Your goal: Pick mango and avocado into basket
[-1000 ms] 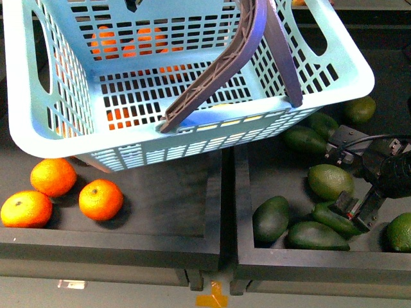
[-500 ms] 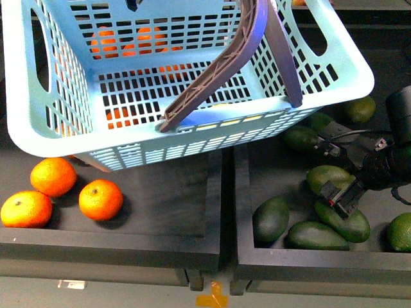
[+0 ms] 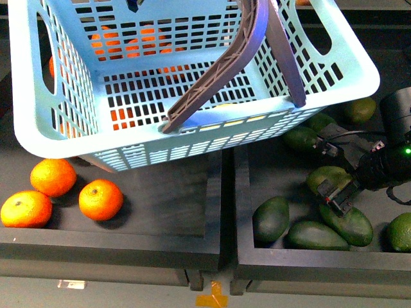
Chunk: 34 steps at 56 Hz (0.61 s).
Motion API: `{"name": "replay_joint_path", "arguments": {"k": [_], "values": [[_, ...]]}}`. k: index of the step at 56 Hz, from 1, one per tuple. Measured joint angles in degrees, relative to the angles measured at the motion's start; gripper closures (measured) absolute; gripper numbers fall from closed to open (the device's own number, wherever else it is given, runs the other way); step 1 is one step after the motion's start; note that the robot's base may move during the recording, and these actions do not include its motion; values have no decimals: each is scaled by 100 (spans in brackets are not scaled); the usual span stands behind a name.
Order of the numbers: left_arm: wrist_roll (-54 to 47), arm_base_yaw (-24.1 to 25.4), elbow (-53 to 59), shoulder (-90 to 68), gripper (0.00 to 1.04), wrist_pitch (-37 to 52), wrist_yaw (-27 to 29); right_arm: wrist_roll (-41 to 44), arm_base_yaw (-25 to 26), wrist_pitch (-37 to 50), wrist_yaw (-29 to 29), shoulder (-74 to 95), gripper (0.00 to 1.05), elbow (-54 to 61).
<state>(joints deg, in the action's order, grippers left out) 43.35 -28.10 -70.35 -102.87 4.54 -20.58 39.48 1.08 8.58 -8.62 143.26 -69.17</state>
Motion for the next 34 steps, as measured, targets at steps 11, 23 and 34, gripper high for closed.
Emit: {"name": "replay_joint_path", "arguments": {"k": [11,23,34], "values": [[-2,2,0,0,100,0,2,-120,-2,-2,-2,63,13,-46],[-2,2,0,0,100,0,2,-195,-20,-2,0,72,31,-63],[-2,0,0,0,100,0,0,-278,-24,9,-2,76,33,-63]]}}
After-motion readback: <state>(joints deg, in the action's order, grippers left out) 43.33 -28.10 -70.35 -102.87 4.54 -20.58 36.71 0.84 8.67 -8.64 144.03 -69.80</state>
